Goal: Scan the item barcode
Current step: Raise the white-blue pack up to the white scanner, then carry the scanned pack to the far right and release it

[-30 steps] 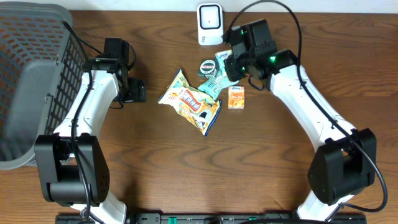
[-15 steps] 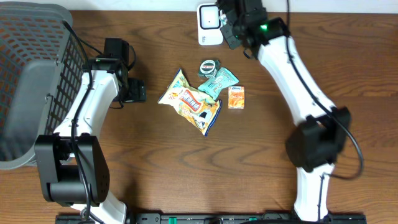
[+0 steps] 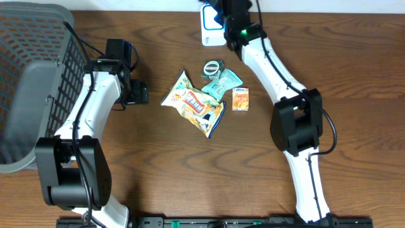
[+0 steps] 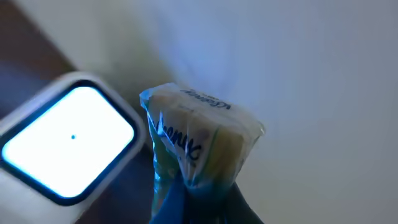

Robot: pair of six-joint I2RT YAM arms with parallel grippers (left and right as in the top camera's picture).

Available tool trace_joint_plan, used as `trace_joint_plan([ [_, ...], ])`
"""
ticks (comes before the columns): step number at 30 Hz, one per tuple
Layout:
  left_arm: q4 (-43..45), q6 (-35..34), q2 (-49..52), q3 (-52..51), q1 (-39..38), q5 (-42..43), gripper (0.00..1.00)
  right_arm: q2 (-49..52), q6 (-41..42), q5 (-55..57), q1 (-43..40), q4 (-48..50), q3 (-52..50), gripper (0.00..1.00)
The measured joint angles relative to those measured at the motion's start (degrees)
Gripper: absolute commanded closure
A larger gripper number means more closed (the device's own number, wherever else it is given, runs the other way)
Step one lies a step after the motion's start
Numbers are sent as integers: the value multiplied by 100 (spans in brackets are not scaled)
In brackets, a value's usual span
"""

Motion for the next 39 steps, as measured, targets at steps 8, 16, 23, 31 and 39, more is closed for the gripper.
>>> trace_joint_plan([
  [8,2,0,0,0,0,2,2,603,-1836,-160,348,219,39,99],
  [16,2,0,0,0,0,2,2,826,-2129,168,361,505,39,99],
  [23,2,0,0,0,0,0,2,800,-1891,417,299,566,37,99],
  [31,2,0,0,0,0,0,2,275,-715,702,-114,-782,52,99],
  [39,4,0,0,0,0,0,2,118,1491,433,-1709,-2870,83,99],
])
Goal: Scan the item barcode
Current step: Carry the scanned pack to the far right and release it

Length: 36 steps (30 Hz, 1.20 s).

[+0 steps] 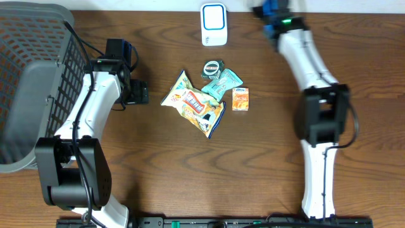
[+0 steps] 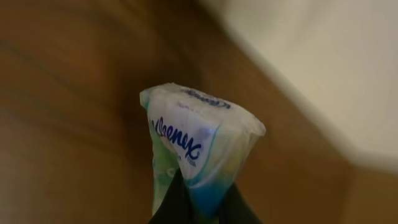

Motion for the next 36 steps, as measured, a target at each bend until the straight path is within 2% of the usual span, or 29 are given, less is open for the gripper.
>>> trace_joint_plan([
  [2,-7,0,0,0,0,2,2,0,549,-249,-496,-299,0,98],
  [3,-2,0,0,0,0,2,2,0,754,-354,-715,-422,0,68],
  [4,-4,0,0,0,0,2,2,0,898,-474,-876,-505,0,48],
  [7,-4,0,0,0,0,2,2,0,1311,-780,-1331,-741,0,29],
  [9,-4,0,0,0,0,0,2,0,1480,-887,-1510,-874,0,2],
  [14,-2,0,0,0,0,2,2,0,1729,-1058,-1696,-1202,0,1],
  [21,-2,0,0,0,0,2,2,-111,1836,-1419,-1469,-1451,0,1],
  [25,-2,0,0,0,0,2,2,-610,2022,-2328,-1062,-1797,-4,1],
  [31,-4,0,0,0,0,2,2,-1296,2391,-4603,-199,-2828,20,1],
  [36,-4,0,0,0,0,0,2,-1279,2498,-5254,518,-3652,13,1],
])
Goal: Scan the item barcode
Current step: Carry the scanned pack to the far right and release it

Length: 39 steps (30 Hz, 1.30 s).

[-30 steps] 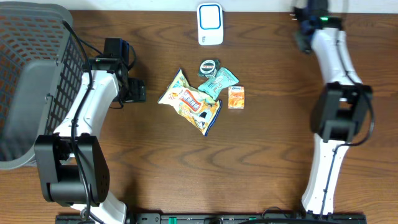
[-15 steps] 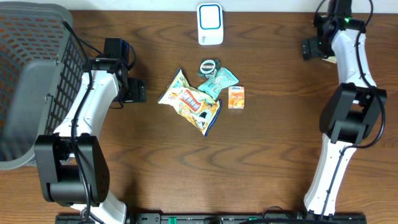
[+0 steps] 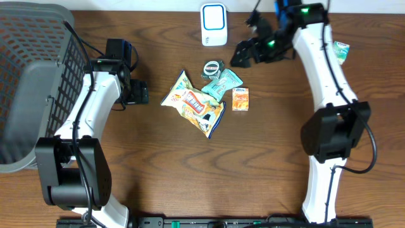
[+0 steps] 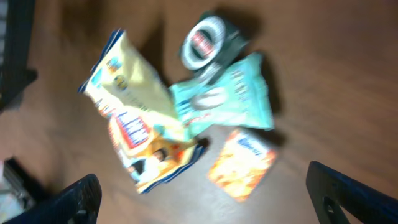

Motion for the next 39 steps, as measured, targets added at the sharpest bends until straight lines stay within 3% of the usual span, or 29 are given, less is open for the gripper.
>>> trace_joint_plan([
  [11,0,0,0,0,0,0,2,0,782,1228,1172,-7,-348,1],
  [29,0,0,0,0,0,0,2,2,1357,1821,1329,90,-603,1],
  [39,0,0,0,0,0,2,2,2,1853,2889,1296,-586,-732,1],
])
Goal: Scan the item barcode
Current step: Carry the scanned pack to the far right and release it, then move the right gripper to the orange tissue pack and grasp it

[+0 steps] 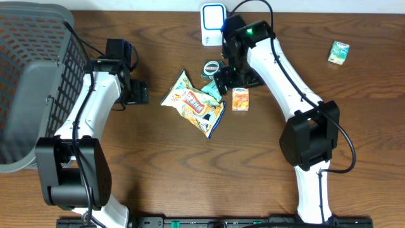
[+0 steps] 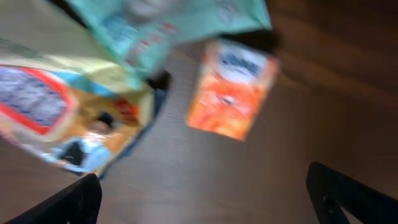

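Note:
The white scanner (image 1: pixel 214 24) with a lit blue face stands at the table's back edge. In front of it lies a pile: a chip bag (image 1: pixel 193 103), a teal packet (image 1: pixel 223 81), a round tin (image 1: pixel 212 68) and an orange box (image 1: pixel 240 99). My right gripper (image 1: pixel 233 79) hovers open over the pile. In its wrist view the orange box (image 2: pixel 233 90) lies just ahead of the spread fingertips (image 2: pixel 68 202), with nothing between them. A green Kleenex pack (image 1: pixel 338 52) lies alone at the far right. My left gripper (image 1: pixel 136 92) rests left of the pile.
A large grey mesh basket (image 1: pixel 31 76) fills the left end of the table. The left arm runs along the basket's right side. The brown table (image 1: pixel 190 171) carries only the pile, the scanner and the pack.
My right gripper, still open, has moved from just right of the scanner down over the pile; the orange box now fills its wrist view from close. The left arm and the Kleenex pack stayed put.
My right gripper first held the Kleenex pack at the scanner's lit face. It then held the pack over the table's back right. After that the pack lay at the far right with the gripper open near the scanner. Now the gripper is over the pile.

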Robot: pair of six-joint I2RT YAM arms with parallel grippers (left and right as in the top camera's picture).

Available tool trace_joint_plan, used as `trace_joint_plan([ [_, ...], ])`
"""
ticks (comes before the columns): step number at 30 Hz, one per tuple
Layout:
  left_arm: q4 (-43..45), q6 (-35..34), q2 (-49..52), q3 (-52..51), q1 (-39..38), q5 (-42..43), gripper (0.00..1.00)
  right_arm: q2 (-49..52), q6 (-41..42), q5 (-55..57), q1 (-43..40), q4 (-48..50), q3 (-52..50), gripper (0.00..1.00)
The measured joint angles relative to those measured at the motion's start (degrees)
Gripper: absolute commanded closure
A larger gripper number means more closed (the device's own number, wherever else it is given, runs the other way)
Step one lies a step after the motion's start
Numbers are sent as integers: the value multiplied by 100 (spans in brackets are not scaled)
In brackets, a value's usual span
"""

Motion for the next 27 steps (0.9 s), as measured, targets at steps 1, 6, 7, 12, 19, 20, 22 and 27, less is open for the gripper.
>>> trace_joint_plan([
  [1,2,0,0,0,0,0,2,0,44,68,-22,-7,-13,1],
  [6,2,0,0,0,0,-2,2,0,214,328,-341,181,-157,1],
  [7,0,0,0,0,0,0,2,0,221,348,-385,195,-197,5],
  [12,-2,0,0,0,0,0,2,7,284,310,-529,590,-839,34],
  [19,0,0,0,0,0,-2,2,39,201,-501,-695,756,-1097,18],
  [20,2,0,0,0,0,0,2,37,144,-579,-723,761,-1097,15],
  [22,0,0,0,0,0,-2,2,39,37,-645,-739,763,-1097,16],
  [27,0,0,0,0,0,0,2,39,-146,-697,-739,767,-1097,16],
])
